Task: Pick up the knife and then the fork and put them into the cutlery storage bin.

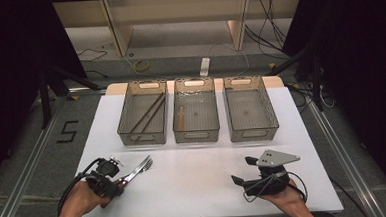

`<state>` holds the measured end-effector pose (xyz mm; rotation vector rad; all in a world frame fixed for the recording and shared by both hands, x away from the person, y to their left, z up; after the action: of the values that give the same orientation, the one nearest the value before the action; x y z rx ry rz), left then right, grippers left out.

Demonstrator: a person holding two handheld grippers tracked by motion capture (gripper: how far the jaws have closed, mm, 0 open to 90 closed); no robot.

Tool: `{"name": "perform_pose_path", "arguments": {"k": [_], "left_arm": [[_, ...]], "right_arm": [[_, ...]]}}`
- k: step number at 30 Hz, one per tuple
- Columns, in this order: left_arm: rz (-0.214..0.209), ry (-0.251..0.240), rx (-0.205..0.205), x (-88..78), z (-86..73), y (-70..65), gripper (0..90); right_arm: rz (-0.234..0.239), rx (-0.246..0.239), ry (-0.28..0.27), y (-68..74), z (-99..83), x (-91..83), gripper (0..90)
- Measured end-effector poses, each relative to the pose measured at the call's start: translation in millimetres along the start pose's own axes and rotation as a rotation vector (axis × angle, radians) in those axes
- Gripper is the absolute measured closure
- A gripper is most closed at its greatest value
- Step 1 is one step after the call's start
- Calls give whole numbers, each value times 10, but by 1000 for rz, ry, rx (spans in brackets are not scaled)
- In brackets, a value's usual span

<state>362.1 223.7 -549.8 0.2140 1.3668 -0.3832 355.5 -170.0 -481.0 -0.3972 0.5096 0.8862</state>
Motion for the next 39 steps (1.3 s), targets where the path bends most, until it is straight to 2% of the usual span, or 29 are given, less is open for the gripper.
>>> {"name": "perform_pose_path", "arguments": {"k": [17, 23, 25, 32, 39], "left_arm": [[5, -3, 76, -1, -5, -22, 752], [-8, -8, 77, -5, -5, -26, 758], [-33, -18, 68, -12, 4, -55, 758], [-77, -49, 64, -109, 50, -146, 760], [-129, -80, 80, -240, 118, -285, 760]], "right_arm": [[2, 3, 2, -4, -5, 4, 231], [1, 3, 1, -7, -3, 2, 231], [1, 3, 1, -7, -2, 1, 231], [-1, 5, -1, -13, 1, -6, 231], [9, 3, -4, 10, 17, 0, 231]]}}
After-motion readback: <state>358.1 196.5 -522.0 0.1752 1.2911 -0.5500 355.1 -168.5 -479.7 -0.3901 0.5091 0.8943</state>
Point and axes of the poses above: each handheld gripper's, and its own axes: x roughly forward along the jaws, z roughly out of its top, y roughly to its left, the point moved 9 cm from there along x, roughly forward along the jaws, and after that the axes turned 12 degrees about -x, right-handed, at the moved point
